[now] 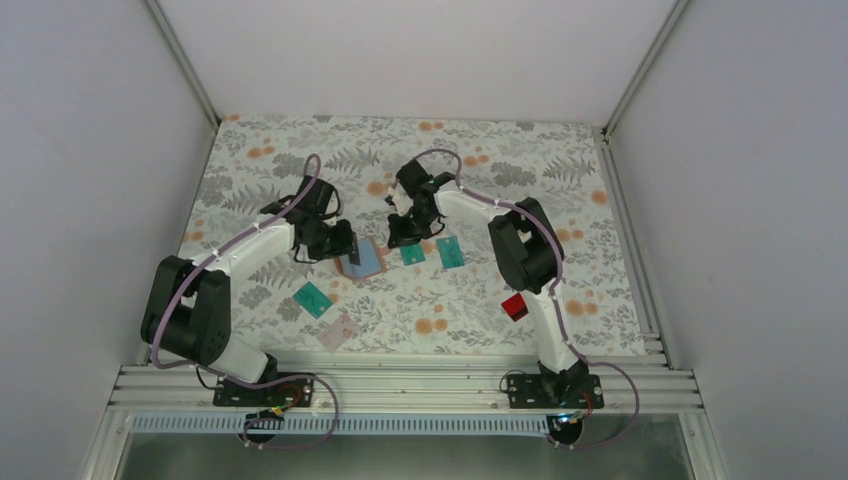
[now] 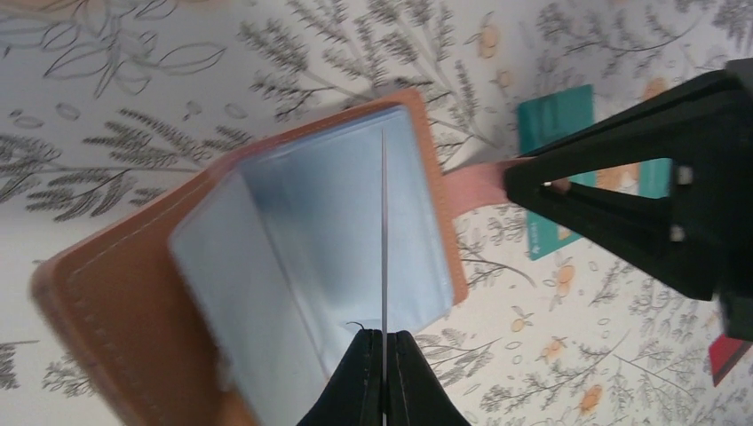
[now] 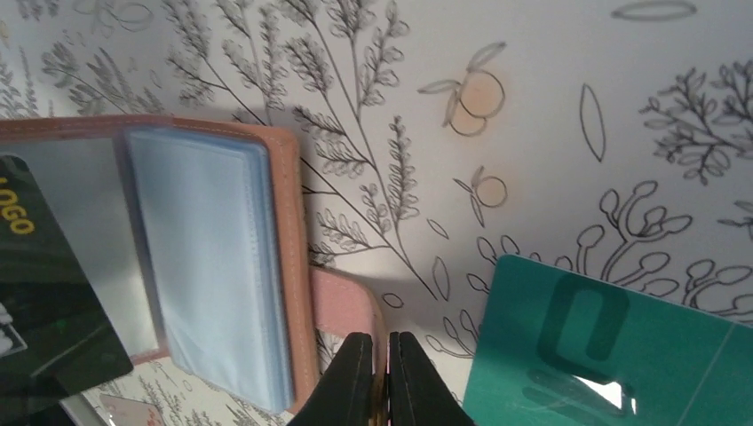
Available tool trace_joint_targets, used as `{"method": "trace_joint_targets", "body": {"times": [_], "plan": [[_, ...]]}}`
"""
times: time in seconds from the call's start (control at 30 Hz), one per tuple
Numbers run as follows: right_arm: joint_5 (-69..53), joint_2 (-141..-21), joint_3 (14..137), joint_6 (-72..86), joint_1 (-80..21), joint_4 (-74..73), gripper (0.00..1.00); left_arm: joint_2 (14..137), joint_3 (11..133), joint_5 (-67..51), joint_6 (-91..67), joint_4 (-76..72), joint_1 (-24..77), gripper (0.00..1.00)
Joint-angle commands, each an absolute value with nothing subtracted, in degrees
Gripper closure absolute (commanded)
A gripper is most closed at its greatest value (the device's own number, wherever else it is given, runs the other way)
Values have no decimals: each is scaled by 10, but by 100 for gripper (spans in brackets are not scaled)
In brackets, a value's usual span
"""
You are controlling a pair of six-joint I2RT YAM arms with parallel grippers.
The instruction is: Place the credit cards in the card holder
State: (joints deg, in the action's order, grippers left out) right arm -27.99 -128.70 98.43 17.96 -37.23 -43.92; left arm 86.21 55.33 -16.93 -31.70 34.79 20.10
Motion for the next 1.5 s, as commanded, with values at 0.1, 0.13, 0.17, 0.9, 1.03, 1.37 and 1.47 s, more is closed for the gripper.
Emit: {"method": "trace_joint_targets", "body": {"times": [0.1,0.13,0.17,0.9,1.03,1.37,1.47], "plan": [[-267,-1269,936,199,-378,-436,96,844,521,-194,-297,325,171,98],[-265,-1268,932,200,-377,-435,96,844,518,-196,-295,323,168,98],[-265,-1268,928,201,-377,-435,96,844,514,-198,-292,320,165,98],[-268,-1286,928,199,-377,-441,96,838,458,-219,-259,259,139,98],[-268,-1290,929,196,-377,-444,96,844,448,-222,-262,245,138,98],[-266,-1292,927,188,-377,-449,96,859,430,-261,-289,214,125,98],[-265,-1291,926,187,-377,-451,96,858,421,-269,-303,218,114,98]]}}
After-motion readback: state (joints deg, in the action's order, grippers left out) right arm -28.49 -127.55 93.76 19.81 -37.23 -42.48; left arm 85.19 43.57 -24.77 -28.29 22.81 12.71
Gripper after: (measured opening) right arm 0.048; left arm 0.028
